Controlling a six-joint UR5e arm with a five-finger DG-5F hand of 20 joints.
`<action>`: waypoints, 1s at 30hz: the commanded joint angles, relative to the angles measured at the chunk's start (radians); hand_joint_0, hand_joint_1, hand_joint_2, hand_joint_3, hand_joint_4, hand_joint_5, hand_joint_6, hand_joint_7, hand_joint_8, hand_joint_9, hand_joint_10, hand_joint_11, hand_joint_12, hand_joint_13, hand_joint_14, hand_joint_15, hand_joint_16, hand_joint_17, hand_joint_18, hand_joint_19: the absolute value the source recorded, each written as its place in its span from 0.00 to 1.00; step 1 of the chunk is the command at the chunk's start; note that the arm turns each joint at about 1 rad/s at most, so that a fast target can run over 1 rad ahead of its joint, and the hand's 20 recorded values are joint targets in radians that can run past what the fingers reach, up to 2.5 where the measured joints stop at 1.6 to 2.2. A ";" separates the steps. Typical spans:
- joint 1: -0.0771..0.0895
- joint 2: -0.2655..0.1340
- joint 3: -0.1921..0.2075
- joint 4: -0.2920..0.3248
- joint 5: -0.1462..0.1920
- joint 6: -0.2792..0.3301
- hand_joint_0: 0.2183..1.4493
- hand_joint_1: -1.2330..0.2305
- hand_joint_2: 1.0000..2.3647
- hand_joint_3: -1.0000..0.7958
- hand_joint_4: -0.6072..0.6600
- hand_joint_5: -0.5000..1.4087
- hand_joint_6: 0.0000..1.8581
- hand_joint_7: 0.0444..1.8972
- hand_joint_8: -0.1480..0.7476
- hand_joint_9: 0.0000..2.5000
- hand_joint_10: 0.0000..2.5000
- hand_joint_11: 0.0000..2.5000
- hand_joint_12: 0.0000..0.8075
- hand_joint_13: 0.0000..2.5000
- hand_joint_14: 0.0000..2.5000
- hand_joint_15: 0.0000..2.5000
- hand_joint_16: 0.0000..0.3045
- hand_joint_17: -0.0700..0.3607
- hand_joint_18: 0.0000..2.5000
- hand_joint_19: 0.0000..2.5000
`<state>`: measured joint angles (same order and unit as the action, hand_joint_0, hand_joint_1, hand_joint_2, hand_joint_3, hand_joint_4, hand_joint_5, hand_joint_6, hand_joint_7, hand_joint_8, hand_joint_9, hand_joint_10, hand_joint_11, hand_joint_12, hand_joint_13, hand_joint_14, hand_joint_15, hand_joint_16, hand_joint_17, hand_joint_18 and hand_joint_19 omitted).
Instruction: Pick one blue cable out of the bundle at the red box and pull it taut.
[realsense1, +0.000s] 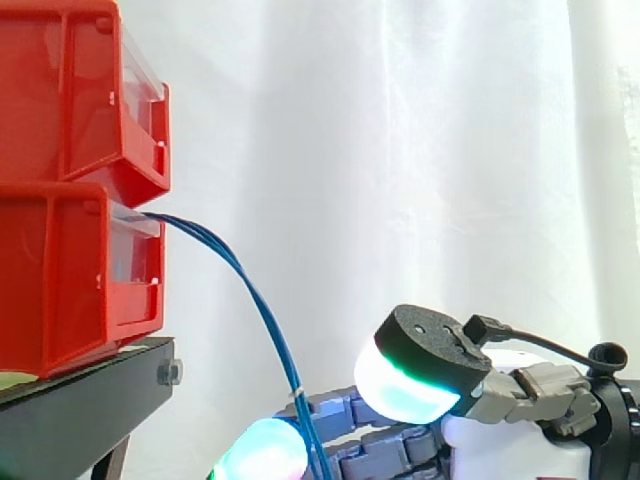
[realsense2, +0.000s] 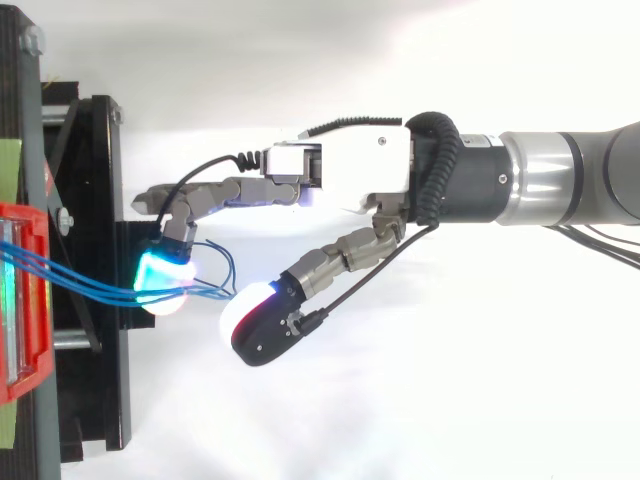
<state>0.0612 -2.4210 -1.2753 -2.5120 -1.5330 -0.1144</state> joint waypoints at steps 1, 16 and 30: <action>0.000 -0.001 -0.001 0.004 -0.002 -0.001 0.28 0.39 0.00 0.28 0.75 0.17 0.27 0.50 0.41 0.00 0.00 0.00 0.36 0.00 0.00 0.00 0.17 0.44 0.00 0.02; -0.011 0.000 0.017 -0.007 -0.012 -0.005 0.33 0.36 0.01 0.36 0.68 0.18 0.29 0.56 0.40 0.00 0.00 0.00 0.36 0.00 0.00 0.00 0.17 0.43 0.00 0.01; -0.009 0.000 0.019 -0.001 -0.013 -0.027 0.35 0.36 0.01 0.41 0.64 0.16 0.40 0.40 0.40 0.00 0.00 0.00 0.35 0.00 0.00 0.00 0.17 0.43 0.00 0.01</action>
<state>0.0532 -2.4206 -1.2567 -2.5128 -1.5450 -0.1398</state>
